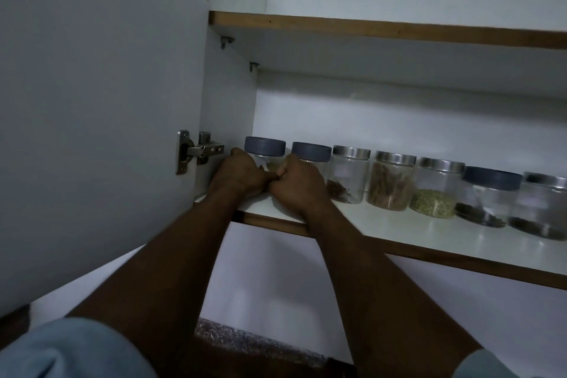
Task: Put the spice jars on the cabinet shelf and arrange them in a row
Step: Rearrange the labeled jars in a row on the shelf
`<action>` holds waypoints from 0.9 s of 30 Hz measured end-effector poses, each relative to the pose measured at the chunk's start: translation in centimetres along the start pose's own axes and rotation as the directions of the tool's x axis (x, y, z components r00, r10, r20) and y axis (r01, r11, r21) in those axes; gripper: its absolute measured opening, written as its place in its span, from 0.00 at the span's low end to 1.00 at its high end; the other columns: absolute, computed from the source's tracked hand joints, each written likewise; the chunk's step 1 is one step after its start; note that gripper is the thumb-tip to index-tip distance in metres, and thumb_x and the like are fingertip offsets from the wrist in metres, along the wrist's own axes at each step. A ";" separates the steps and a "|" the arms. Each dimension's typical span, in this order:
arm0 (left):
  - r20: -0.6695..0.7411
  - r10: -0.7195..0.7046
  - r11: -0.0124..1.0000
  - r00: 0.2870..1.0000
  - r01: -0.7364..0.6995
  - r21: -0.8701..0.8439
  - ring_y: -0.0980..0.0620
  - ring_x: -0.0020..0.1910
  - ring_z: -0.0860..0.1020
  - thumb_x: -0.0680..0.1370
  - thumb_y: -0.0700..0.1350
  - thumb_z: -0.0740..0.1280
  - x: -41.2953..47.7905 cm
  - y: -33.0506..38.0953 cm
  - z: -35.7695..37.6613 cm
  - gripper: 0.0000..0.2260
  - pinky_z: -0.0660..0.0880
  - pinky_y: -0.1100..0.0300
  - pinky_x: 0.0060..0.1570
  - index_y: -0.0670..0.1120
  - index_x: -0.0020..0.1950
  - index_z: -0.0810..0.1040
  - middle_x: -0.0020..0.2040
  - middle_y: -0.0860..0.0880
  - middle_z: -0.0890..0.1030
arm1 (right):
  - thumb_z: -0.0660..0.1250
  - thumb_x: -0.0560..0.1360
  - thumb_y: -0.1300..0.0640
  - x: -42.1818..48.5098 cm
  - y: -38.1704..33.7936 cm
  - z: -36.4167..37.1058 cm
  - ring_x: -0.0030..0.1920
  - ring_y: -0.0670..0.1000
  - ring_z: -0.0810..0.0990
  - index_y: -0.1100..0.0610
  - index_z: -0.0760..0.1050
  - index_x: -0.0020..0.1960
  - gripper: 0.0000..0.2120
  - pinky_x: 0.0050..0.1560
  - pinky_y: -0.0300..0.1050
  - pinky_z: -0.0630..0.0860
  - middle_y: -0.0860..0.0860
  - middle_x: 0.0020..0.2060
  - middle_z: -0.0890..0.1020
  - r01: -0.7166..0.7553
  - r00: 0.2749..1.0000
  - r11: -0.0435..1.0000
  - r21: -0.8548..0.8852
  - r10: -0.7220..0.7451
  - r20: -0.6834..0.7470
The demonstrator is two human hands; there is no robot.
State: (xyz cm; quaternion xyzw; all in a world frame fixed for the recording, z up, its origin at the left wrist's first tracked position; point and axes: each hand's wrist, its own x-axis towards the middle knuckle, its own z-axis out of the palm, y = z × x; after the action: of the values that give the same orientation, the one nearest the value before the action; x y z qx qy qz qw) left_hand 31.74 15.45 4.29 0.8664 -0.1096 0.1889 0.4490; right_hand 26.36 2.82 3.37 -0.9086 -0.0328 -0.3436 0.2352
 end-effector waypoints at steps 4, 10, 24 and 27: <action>0.077 -0.024 0.987 0.997 0.036 -0.157 0.46 0.46 0.82 0.66 0.49 0.74 -0.2 -0.2 -0.9 0.27 0.75 0.58 0.38 0.40 0.62 0.76 0.52 0.43 0.83 | 0.68 0.74 0.54 -0.1 0.1 -0.2 0.44 0.51 0.74 0.53 0.72 0.51 0.08 0.45 0.42 0.65 0.47 0.40 0.75 0.020 1.000 0.999 0.049 -0.021 0.011; 0.130 -0.005 0.990 0.992 0.023 -0.142 0.45 0.45 0.82 0.71 0.40 0.71 -0.3 -0.3 -1.1 0.08 0.81 0.50 0.50 0.41 0.49 0.82 0.45 0.42 0.84 | 0.70 0.74 0.54 -0.2 0.0 -0.4 0.32 0.40 0.68 0.51 0.75 0.45 0.03 0.30 0.35 0.58 0.42 0.32 0.73 0.016 0.999 1.000 -0.009 -0.016 0.040; 0.003 0.078 0.995 0.997 -0.077 -0.062 0.43 0.60 0.78 0.66 0.52 0.82 -0.1 -0.6 -0.1 0.40 0.76 0.53 0.53 0.40 0.70 0.66 0.62 0.42 0.78 | 0.69 0.72 0.59 -0.1 -1.1 -0.3 0.44 0.54 0.82 0.59 0.83 0.43 0.05 0.54 0.54 0.80 0.54 0.40 0.85 -0.017 0.997 0.994 -0.108 0.025 0.078; 0.063 0.042 0.997 0.997 -0.038 -0.071 0.42 0.61 0.78 0.69 0.51 0.80 0.2 -0.5 -0.3 0.38 0.75 0.53 0.54 0.40 0.71 0.64 0.64 0.41 0.78 | 0.69 0.73 0.59 -0.1 -1.3 0.0 0.45 0.54 0.83 0.59 0.84 0.42 0.06 0.56 0.53 0.79 0.54 0.40 0.86 0.014 0.992 0.988 -0.157 0.006 0.128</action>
State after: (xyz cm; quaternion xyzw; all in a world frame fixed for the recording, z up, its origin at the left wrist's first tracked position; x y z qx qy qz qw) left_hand 32.04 15.96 4.12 0.8535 -0.1478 0.1659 0.4713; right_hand 26.00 3.96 3.88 -0.9445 -0.0223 -0.2864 0.1595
